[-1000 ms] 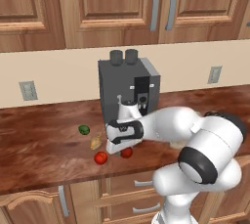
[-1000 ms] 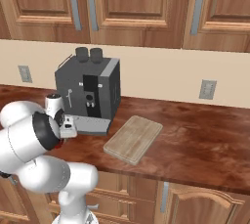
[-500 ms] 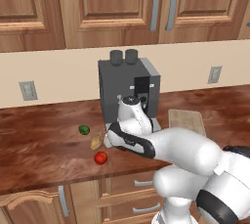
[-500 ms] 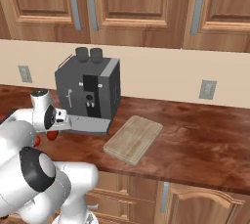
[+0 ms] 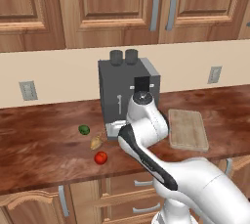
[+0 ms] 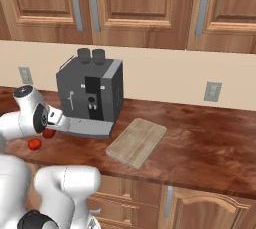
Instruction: Place the avocado, onion, tomato, and bell pepper on the cutting board.
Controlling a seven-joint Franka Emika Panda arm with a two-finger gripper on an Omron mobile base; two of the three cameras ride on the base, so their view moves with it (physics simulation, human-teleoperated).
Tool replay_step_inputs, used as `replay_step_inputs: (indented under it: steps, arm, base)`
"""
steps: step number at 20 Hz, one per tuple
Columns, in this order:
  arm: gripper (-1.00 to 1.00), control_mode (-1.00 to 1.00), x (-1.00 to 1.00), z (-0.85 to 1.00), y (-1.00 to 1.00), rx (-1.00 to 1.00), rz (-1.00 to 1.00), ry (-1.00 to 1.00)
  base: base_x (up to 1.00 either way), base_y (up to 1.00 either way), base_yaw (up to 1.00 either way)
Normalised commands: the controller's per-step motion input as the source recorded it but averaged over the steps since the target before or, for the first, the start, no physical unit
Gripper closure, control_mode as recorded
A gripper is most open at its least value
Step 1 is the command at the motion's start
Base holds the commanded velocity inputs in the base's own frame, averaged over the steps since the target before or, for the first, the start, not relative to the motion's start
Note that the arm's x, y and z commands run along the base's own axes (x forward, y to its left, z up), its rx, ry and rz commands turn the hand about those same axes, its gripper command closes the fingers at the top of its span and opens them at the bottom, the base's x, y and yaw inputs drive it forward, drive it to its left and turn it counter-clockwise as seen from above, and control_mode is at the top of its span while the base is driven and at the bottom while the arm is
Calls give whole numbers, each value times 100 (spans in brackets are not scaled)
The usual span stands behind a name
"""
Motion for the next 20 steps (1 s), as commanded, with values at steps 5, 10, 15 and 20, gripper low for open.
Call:
replay_step_inputs:
  steps: [5,10,15,20]
  arm:
    - [100,-100,-23,79,-35,13,-17,0]
    - [100,-100,-30,64,-48,17,-2,0]
    - [100,-100,-37,46,-50,14,0,0]
    - [100,-100,-36,34,-46,3,0,0]
  base:
    - [0,0,0]
    - [0,0,0]
    - [0,0,0]
    - [0,0,0]
